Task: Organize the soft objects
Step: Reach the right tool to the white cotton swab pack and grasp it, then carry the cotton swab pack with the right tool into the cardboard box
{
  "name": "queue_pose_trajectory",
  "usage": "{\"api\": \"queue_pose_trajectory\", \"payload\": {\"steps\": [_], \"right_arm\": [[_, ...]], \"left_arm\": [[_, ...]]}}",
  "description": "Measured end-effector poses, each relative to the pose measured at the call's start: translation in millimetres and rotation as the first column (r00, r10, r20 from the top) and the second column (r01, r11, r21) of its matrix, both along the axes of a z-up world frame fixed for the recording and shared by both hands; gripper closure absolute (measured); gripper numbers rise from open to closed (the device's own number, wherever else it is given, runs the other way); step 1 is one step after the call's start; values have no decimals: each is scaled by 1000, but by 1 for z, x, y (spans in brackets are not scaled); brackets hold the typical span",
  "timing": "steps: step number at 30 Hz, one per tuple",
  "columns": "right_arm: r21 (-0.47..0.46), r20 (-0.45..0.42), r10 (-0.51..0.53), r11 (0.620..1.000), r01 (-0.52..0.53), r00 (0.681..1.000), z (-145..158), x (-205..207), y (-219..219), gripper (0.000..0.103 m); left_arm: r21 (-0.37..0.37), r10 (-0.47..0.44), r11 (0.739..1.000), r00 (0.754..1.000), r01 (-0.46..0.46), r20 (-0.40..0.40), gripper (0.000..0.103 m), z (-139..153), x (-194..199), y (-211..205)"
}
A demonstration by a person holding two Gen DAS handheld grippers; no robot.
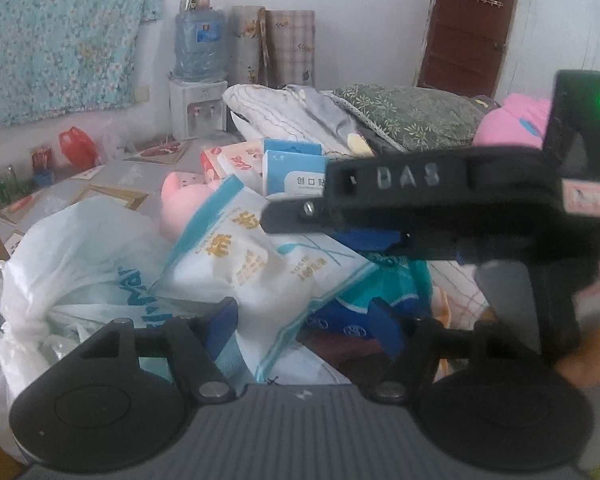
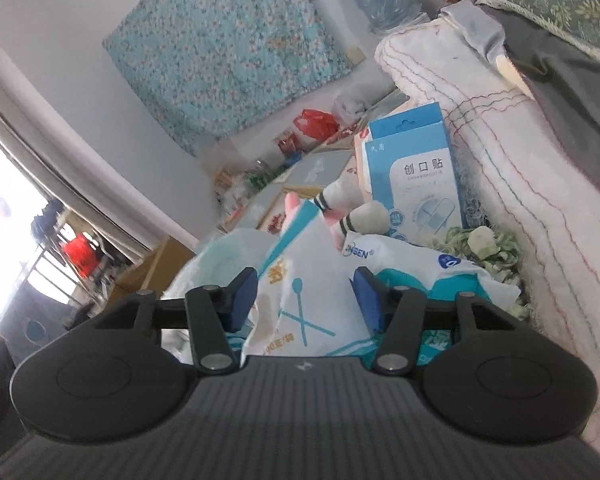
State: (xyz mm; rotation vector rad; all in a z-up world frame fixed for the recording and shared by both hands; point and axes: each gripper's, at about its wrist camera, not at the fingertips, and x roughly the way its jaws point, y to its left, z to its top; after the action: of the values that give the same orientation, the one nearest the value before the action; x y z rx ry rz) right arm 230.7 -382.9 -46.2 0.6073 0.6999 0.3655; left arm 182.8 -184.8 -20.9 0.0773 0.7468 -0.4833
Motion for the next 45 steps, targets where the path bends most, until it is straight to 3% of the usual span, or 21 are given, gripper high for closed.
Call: {"api": "queue_pose_trajectory", "payload": {"steps": [4,7,15,25,35,45], "right_arm": [[-21,-11,13,1000,-13,1000,0,-3,3,70],[-8,-17,18,1000,-18,1000,-1,-7,3,74],[55,24,37,998,-39,999,14,-28,1,76],[103,132,113,986,-127,985,65,-65,24,76],[130,185,271,946,-297,945,111,-80,92,76],[144,145,438,878,-457,887,137,-66,189,75]], "left_arm": [[-14,6,1000,1000,-6,13,34,1,5,-1],[-11,10,1000,1000,-10,26,37,2,3,-1],[-14,12,1000,994,-11,107,38,27,-21,4],[-17,59,998,970,-57,234,38,73,-71,35],[-11,160,986,945,-164,287,38,108,-93,100],[20,305,947,914,-322,269,38,129,-81,177]]}}
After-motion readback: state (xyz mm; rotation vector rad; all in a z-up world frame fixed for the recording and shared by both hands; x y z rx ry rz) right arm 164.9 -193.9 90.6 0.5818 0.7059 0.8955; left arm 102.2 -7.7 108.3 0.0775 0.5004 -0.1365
